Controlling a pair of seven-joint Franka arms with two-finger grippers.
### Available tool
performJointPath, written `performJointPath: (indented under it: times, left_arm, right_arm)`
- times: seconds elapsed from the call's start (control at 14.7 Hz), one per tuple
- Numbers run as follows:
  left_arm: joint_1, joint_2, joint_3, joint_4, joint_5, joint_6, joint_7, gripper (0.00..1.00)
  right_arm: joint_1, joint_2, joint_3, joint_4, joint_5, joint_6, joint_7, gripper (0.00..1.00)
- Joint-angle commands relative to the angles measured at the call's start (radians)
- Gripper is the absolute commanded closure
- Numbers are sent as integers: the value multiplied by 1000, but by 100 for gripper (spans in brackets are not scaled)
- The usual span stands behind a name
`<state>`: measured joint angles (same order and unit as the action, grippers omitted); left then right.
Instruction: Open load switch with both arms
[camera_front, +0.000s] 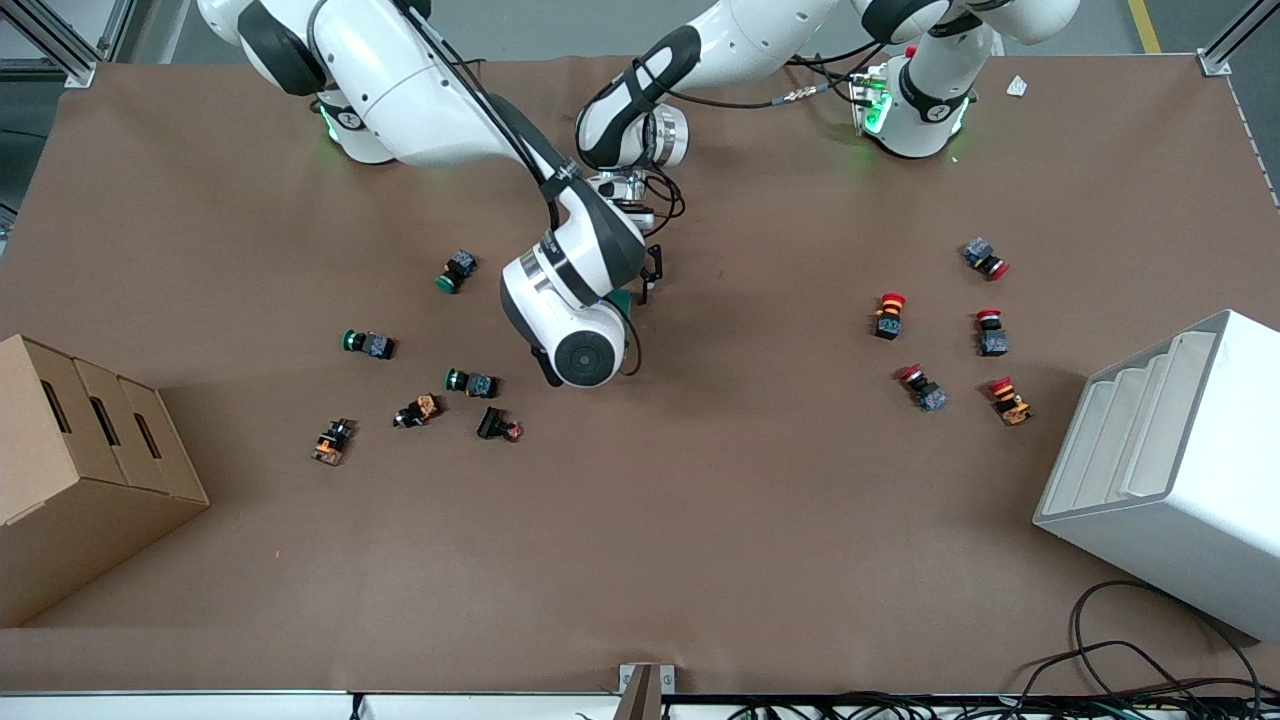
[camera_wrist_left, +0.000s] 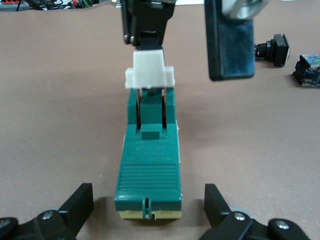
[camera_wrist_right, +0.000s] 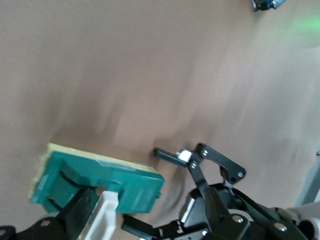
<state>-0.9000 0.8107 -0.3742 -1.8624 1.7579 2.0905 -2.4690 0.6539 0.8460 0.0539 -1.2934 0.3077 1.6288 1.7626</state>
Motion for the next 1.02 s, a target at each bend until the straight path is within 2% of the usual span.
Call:
performJointPath:
  times: [0.0,0.2,0.48,0.68,0.82,0.95]
  left_arm:
    - [-16,41,5,14,22,16,-15,1]
    - [-16,41,5,14,20,14,-15,1]
    - [-14,41,5,14,22,14,-15,1]
    - [-14,39,5,14,20,13,-15,1]
    - [-13,36,5,14,20,13,-15,1]
    - [-10,31,5,15,20,13,-12,1]
  right_arm:
    - [1,-16,41,-29,-2,-17,28,0]
    - [7,-15,41,-35,-4,-53,28,0]
    - [26,-8,40,-89,-15,-37,26,0]
    - [24,-8,38,-84,-22,-35,17,0]
    - [7,-15,37,-69,-68,-37,15,0]
    - [6,-21,32,-3,-125,-43,18,0]
